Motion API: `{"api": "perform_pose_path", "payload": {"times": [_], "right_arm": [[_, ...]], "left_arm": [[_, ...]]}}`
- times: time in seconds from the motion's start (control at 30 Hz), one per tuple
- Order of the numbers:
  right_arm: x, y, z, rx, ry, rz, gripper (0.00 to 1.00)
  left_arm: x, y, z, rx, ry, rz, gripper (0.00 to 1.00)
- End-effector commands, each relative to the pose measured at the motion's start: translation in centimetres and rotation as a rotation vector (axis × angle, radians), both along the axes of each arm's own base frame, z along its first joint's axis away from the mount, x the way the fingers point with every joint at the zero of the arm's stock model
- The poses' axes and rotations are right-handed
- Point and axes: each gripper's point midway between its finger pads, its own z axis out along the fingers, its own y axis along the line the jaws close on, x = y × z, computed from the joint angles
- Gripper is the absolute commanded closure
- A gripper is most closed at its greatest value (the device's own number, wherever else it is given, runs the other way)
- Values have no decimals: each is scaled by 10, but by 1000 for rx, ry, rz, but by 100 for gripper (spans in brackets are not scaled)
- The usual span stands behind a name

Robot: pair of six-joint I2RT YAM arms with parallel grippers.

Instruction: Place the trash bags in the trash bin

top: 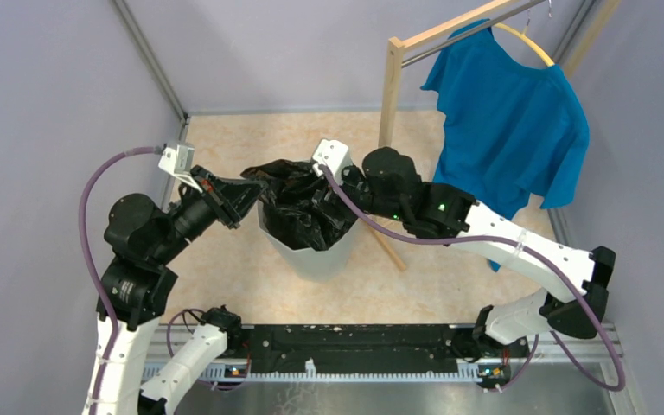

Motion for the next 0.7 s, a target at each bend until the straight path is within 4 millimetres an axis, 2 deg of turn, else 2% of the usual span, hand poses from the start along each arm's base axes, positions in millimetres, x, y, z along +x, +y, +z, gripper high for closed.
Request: {"api": "perform_pose_path", "payload": {"times": [0.0, 0.13, 0.2, 0.27, 0.4, 0.5, 0.67], "right_arm": [[29, 1, 27, 69, -65, -161, 47], [36, -10, 39, 148, -56, -255, 77], [29, -17, 49, 184, -47, -249, 91], [20, -25, 59, 212, -24, -234, 99], [2, -46, 70, 247, 23, -225, 100], [-7, -57, 66, 251, 80, -233, 100], [3, -79, 45, 211, 141, -374, 100]], "left_arm": [[0, 1, 4, 19, -42, -1, 100], [1, 9, -2, 48, -29, 45, 100], [0, 14, -6, 70, -19, 72, 100], [1, 26, -10, 102, -2, 136, 100], [-1, 49, -31, 182, 52, 245, 100], [-2, 63, -50, 226, 108, 313, 100], [-17, 75, -62, 241, 144, 347, 100]]}}
